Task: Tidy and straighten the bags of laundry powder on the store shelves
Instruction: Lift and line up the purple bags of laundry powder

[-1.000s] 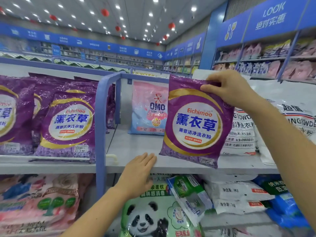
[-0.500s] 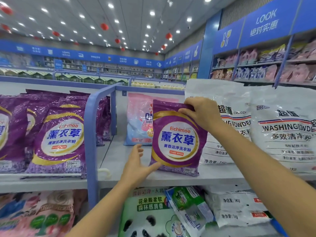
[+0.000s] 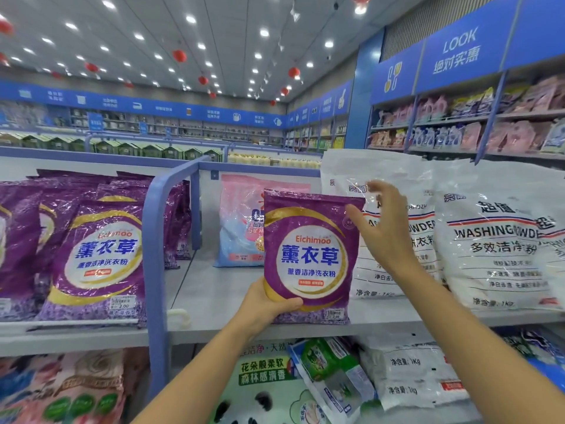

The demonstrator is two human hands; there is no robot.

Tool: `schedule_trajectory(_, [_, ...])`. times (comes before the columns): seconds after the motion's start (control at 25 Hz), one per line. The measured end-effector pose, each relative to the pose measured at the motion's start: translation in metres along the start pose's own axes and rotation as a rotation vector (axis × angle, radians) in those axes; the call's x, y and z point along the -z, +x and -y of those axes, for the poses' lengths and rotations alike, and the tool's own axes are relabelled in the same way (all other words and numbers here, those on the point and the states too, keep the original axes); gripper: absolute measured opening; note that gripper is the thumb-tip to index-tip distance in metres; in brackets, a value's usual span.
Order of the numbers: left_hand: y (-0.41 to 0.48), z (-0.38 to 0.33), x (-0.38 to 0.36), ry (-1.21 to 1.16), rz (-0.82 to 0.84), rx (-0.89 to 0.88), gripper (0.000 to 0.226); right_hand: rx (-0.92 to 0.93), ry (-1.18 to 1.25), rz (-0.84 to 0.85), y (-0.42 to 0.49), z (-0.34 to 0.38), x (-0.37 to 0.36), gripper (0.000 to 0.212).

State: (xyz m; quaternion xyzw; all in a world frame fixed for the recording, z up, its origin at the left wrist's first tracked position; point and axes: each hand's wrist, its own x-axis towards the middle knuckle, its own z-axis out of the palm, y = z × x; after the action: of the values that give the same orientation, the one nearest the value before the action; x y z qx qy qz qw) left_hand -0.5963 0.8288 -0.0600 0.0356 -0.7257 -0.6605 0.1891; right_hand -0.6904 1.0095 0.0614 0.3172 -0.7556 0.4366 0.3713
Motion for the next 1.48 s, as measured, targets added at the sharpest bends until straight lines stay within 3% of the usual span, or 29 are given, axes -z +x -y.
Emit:
schedule_trajectory(0.08, [-0.015, -0.008, 0.000, -0.018, -0.010, -0.029, 0.056, -0.274, 0.266, 0.048, -0.043, -0.010, 0.010, 0.052])
schedule_trajectory(0.2, [-0.045, -0.027, 0.006, -0.004, 0.000, -0.099, 0.057, -0.489, 0.533, 0.361, -0.096, 0.007, 0.009, 0.075])
schedule_trajectory(0.36, [-0.102, -0.051, 0.045, 0.016, -0.112, -0.166, 0.051, -0.440, 0.581, 0.567, -0.110, 0.063, -0.004, 0.043])
schedule_trajectory(0.56, [-0.151, -0.070, 0.131, 0.003, -0.334, -0.200, 0.061, -0.261, 0.609, 0.789, -0.105, 0.147, -0.046, 0.057])
schedule_trajectory(0.72, [-0.168, -0.073, 0.204, 0.018, -0.480, -0.181, 0.068, -0.167, 0.697, 0.756, -0.118, 0.204, -0.100, 0.071])
schedule_trajectory(1.04, [-0.171, -0.074, 0.355, 0.222, -0.614, -0.175, 0.040, -0.124, 0.631, 0.605, -0.128, 0.312, -0.232, 0.067])
schedule_trajectory(1.36, [-0.168, -0.048, 0.441, 0.264, -0.283, 0.015, 0.060, -0.135, 0.469, 0.572, -0.156, 0.345, -0.303, 0.057])
schedule_trajectory(1.48, [-0.156, -0.047, 0.456, 0.282, -0.271, -0.018, 0.060, -0.141, 0.455, 0.545, -0.150, 0.346, -0.313, 0.058])
